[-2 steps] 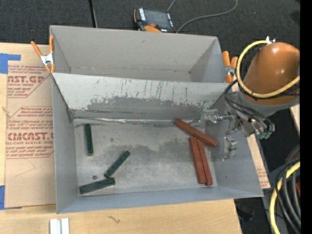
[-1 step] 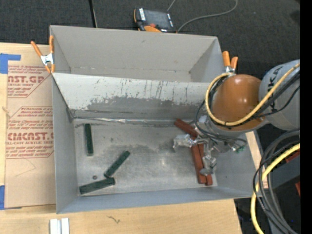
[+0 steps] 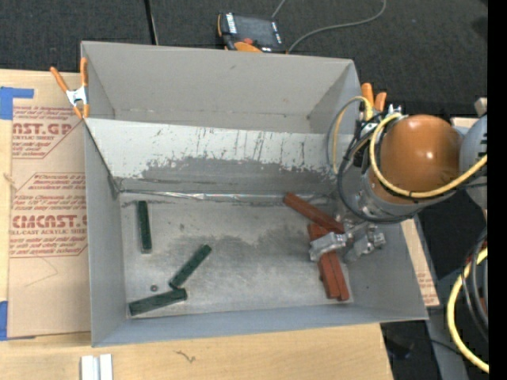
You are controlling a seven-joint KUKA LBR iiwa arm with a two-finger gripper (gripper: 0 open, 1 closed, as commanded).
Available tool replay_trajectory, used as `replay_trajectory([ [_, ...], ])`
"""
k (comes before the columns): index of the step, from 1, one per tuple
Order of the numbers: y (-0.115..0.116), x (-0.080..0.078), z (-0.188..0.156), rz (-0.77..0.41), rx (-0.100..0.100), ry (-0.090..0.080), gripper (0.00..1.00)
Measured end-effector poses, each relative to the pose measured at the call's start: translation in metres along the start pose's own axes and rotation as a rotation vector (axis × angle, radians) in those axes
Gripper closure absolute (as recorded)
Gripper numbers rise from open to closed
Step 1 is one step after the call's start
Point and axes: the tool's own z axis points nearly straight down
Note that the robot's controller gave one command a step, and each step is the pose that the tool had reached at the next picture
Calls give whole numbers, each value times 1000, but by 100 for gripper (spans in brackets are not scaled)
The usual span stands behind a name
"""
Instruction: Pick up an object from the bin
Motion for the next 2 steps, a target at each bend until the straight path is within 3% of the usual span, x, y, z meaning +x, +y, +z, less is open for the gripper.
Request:
replay_trajectory([
  [1,-3,-2,-3,0,11,-3,100],
  [2,13,-28,-146,7,22,15,100],
])
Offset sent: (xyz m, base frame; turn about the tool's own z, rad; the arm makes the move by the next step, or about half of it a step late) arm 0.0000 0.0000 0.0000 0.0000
